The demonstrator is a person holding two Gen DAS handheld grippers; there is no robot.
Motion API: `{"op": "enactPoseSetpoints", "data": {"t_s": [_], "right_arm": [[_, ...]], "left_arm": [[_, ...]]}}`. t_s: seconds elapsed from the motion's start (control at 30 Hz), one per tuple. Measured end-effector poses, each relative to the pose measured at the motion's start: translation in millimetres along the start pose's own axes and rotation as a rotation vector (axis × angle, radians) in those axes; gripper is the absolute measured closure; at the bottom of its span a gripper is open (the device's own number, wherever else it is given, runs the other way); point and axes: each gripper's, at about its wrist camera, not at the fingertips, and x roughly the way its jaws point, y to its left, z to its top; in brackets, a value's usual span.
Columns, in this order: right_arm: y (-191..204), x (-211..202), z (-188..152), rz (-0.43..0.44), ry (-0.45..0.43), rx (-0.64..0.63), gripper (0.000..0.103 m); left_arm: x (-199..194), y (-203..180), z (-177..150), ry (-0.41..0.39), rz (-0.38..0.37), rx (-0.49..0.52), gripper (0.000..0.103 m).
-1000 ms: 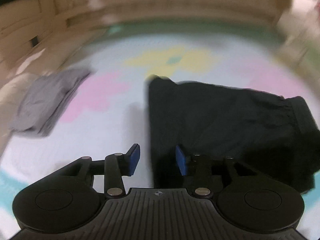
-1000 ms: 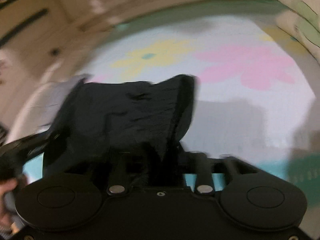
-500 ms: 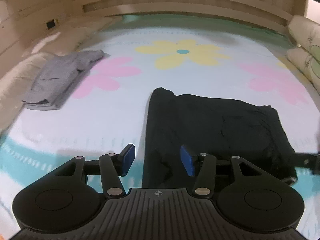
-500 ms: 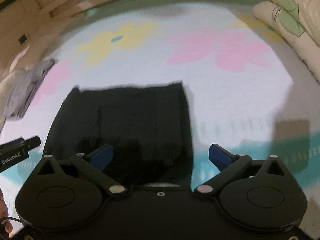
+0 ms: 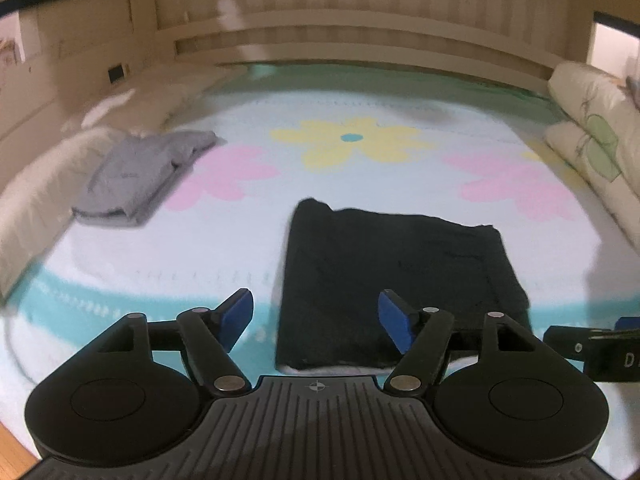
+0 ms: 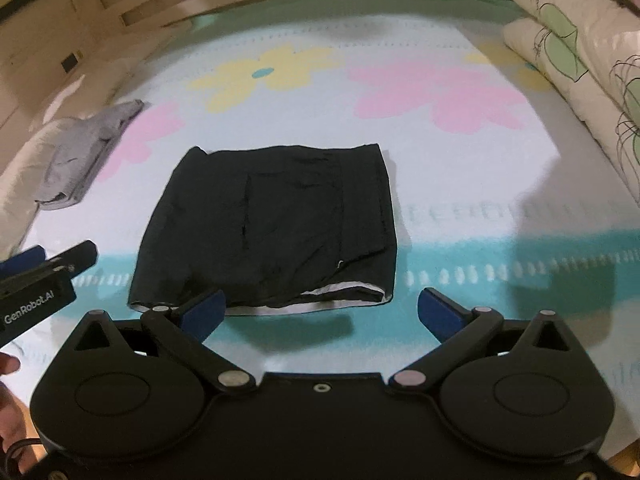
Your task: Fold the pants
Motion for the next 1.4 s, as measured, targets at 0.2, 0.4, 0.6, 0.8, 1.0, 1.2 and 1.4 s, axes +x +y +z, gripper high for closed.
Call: {"op": "enactPoseSetpoints", "data": {"t_s": [0.2, 0.4, 0.6, 0.8, 1.0, 1.2, 1.4], "right_arm": [[0.5, -8.5, -11.9, -0.038, -0.058, -0.030, 0.001], [3.1, -7.4, -18.7, -0.012, -0.014, -0.017, 0.001], [8.3, -11.4, -20.5, 0.050, -0.013, -0.009, 0.001], [6.7, -16.9, -20.1, 0.004, -0.062, -0.030, 0.001], [2.1, -17.0, -17.3, 0.012, -0.050, -0.008, 0.001], [5.9, -13.4, -18.7, -0.002, -0.039, -0.023, 0.001], [7.3, -11.3, -19.4, -0.011, -0.034, -0.027, 0.001]], "left_arm": [[8.3, -2.4, -9.2, 0.036, 0.020, 0.002, 0.035], [16.4, -1.4, -16.0, 0.066, -0.005, -0.053, 0.035], [18.2, -5.5, -15.1, 0.053, 0.007, -0.069, 0.035], [19.6, -6.9, -15.0, 0.053, -0.002, -0.080, 0.035], [19.8, -13.2, -14.1, 0.055, 0.000, -0.072, 0.035], [20.2, -13.2, -15.0, 0.058, 0.005, -0.067, 0.035], [18.2, -13.4, -15.8, 0.057, 0.001, -0.068, 0.035]]}}
